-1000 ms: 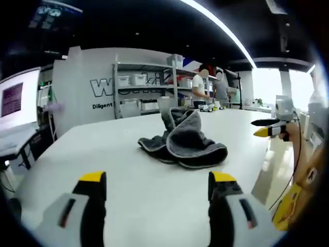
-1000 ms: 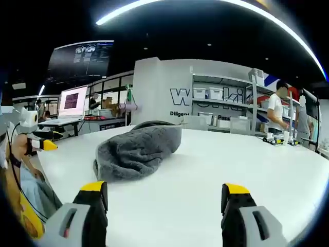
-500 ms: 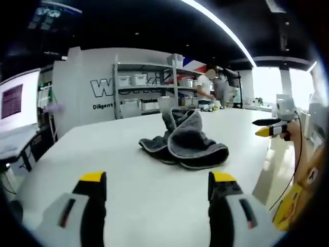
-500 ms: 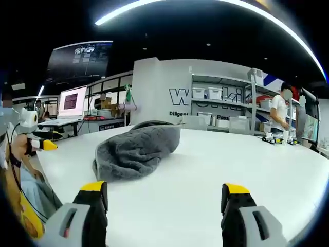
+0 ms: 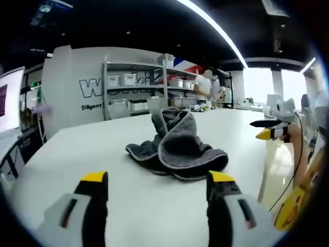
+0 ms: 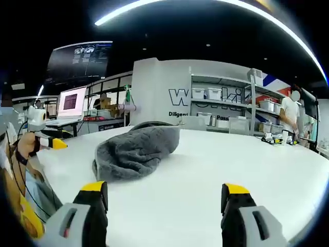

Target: Fold the towel on the table until its edges align and the towel forms a compact rectangular stack.

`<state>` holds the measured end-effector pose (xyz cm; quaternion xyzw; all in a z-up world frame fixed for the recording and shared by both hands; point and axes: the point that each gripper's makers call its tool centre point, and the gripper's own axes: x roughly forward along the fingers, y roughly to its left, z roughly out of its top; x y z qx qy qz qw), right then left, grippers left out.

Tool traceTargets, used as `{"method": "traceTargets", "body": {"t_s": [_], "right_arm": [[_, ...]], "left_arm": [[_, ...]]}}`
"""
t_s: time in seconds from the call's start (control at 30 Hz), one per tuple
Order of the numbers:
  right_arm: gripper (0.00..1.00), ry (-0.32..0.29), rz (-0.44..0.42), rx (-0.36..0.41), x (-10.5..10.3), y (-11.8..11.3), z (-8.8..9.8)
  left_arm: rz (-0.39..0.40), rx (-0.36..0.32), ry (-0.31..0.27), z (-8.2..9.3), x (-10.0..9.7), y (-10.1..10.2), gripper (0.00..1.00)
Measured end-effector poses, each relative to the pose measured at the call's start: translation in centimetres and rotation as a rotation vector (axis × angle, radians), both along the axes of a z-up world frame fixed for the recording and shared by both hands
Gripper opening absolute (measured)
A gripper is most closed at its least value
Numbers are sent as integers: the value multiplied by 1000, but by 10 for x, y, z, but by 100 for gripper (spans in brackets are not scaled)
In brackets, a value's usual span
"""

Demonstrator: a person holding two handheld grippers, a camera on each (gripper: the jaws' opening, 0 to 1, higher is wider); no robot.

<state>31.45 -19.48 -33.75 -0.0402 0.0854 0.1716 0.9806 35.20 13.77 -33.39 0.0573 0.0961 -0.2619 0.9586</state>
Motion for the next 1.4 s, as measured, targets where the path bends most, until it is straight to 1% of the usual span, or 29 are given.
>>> {"method": "traceTargets", "body": {"t_s": [0.13, 0.2, 0.3, 0.4, 0.47, 0.53, 0.6, 0.77, 0.93, 1.03, 1.1, 1.27, 1.4], "right_arm": [[95, -1, -13, 0, -1, -3, 0], [95, 1, -16, -2, -2, -4, 0], [95, 2, -18, -4, -4, -6, 0], [95, 2, -25, -4, -6, -9, 0], [95, 1, -33, -1, -7, -11, 0], [95, 2, -38, 0, -7, -13, -1], [95, 3, -40, -1, -8, -14, -1], [95, 2, -44, -2, -8, -17, 0], [94, 0, -44, -3, -8, -17, 1], [94, 1, -42, -4, -8, -16, 1], [94, 2, -42, -5, -8, -16, 1], [94, 3, -44, -8, -8, -17, 1], [93, 2, -41, -9, -8, -16, 2]], "left_arm": [[-70, -5, 10, -2, 11, -25, 77], [-107, 5, 15, -4, 18, -38, 77], [-144, 21, 30, -8, 31, -55, 75], [-157, 39, 42, -12, 42, -63, 74], [-156, 45, 44, -15, 50, -65, 72], [-140, 34, 61, -19, 57, -64, 70], [-133, 26, 66, -22, 61, -63, 68], [-117, -6, 96, -31, 67, -60, 57], [-127, -37, 117, -35, 69, -63, 42], [-128, -42, 124, -37, 69, -64, 38], [-134, -45, 125, -37, 68, -66, 33], [-152, -58, 118, -33, 64, -70, 22], [-183, -68, 102, -23, 56, -76, 16]]}}
